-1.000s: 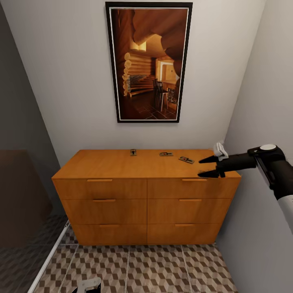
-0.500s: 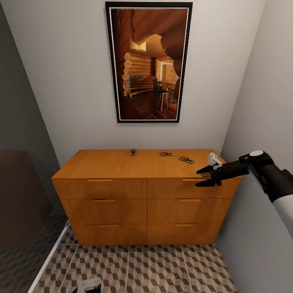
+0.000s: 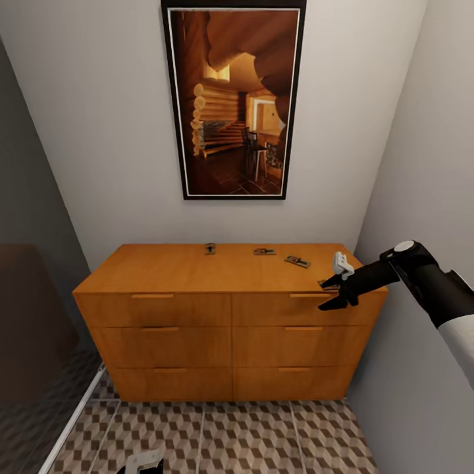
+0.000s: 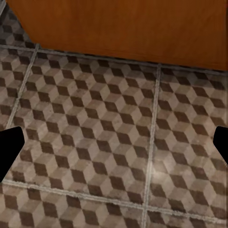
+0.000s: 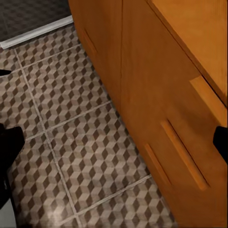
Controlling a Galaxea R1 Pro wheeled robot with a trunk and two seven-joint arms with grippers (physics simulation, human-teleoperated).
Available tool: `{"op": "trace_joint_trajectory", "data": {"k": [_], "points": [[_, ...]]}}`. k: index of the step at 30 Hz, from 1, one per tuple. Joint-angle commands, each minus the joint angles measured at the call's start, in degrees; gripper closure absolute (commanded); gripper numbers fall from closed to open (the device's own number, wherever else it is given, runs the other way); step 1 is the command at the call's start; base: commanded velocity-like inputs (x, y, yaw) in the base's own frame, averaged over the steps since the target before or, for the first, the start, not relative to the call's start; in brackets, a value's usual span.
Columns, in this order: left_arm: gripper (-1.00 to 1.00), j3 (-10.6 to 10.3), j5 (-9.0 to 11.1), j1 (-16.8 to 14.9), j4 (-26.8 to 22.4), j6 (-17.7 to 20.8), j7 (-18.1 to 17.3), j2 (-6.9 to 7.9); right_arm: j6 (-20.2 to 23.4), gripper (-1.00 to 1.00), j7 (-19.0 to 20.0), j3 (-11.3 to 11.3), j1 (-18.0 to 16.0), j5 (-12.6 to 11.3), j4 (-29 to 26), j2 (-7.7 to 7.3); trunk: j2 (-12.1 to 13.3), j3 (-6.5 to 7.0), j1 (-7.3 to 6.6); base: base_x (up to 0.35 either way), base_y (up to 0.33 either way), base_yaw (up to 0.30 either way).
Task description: Take the four mousetraps from the cabinet in the bathroom and place them on the bathroom floor. Make sure all four end up on the same floor surface, and ensure that at least two of them are either under or directly next to the same bathroom sink.
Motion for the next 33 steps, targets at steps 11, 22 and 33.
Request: {"op": "trace_joint_trajectory", "data": {"k": [11,22,33], "points": [[-1.0,0.27,-0.01,-0.04,0.04,-0.2,0.04,0.0,1.46,-1.0,0.38,0.54,-0.05,1.93,-0.7,0.03,-0.03,-0.06,0.01,0.077,-0.087,0.0],[-1.0,0.27,0.05,-0.04,0.04,-0.25,0.02,-0.01,1.58,-1.0,0.38,0.77,-0.05,2.03,-0.71,1.92,-0.03,-0.06,0.01,0.091,-0.11,0.0],[-1.0,0.27,0.06,-0.04,0.04,-0.24,0.01,0.0,1.51,-1.0,0.38,0.89,-0.05,2.11,-0.41,3.3,-0.03,-0.06,0.01,0.015,-0.018,0.0]]}}
